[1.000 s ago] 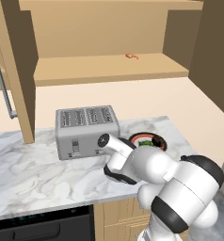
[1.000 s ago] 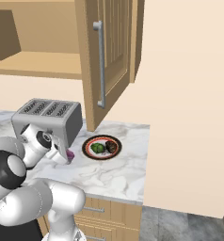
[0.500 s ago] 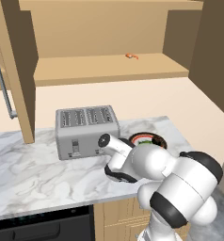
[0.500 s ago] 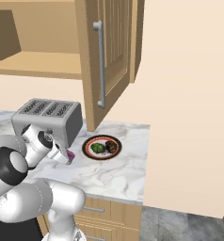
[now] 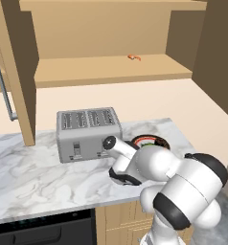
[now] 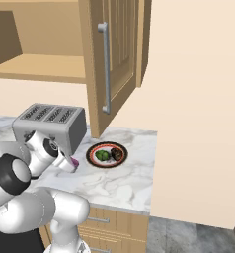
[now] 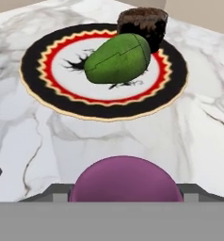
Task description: Pick the avocado and bread from the counter and place them on the plate. Then pick the jam from the cabinet and place it next to the plate. Lastly close the cabinet door.
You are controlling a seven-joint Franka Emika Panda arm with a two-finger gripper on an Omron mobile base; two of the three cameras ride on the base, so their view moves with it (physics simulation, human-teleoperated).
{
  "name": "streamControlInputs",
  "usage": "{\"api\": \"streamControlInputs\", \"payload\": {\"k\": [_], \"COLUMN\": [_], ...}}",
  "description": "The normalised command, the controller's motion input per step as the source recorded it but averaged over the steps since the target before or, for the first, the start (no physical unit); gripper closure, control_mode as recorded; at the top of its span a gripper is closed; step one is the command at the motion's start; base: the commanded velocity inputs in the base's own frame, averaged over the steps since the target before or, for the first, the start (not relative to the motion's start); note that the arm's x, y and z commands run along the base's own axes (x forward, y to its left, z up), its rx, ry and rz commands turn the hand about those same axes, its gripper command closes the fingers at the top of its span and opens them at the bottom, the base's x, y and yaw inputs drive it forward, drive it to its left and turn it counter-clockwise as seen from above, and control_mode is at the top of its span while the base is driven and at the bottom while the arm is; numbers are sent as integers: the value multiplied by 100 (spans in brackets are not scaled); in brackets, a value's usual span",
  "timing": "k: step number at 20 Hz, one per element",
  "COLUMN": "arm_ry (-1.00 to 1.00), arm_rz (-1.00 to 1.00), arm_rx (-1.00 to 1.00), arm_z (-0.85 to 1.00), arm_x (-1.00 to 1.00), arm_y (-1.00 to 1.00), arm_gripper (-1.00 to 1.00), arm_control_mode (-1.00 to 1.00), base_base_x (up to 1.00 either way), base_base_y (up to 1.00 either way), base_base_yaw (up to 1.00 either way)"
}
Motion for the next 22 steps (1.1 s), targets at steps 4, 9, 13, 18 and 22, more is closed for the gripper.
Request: {"api": "streamControlInputs", "payload": {"k": [4, 9, 13, 18, 22], "arm_ry": [0, 4, 7, 5, 4], "arm_rz": [5, 3, 0, 0, 0], "arm_rx": [0, 0, 0, 0, 0], "arm_z": [-14, -23, -29, -23, -13], "arm_x": [0, 0, 0, 0, -8], "arm_y": [0, 2, 11, 1, 12], "arm_gripper": [100, 100, -100, -100, -100], "arm_control_mode": [-100, -100, -100, -100, -100], "base_base_x": [0, 0, 0, 0, 0], "base_base_y": [0, 0, 0, 0, 0], "base_base_yaw": [0, 0, 0, 0, 0]}}
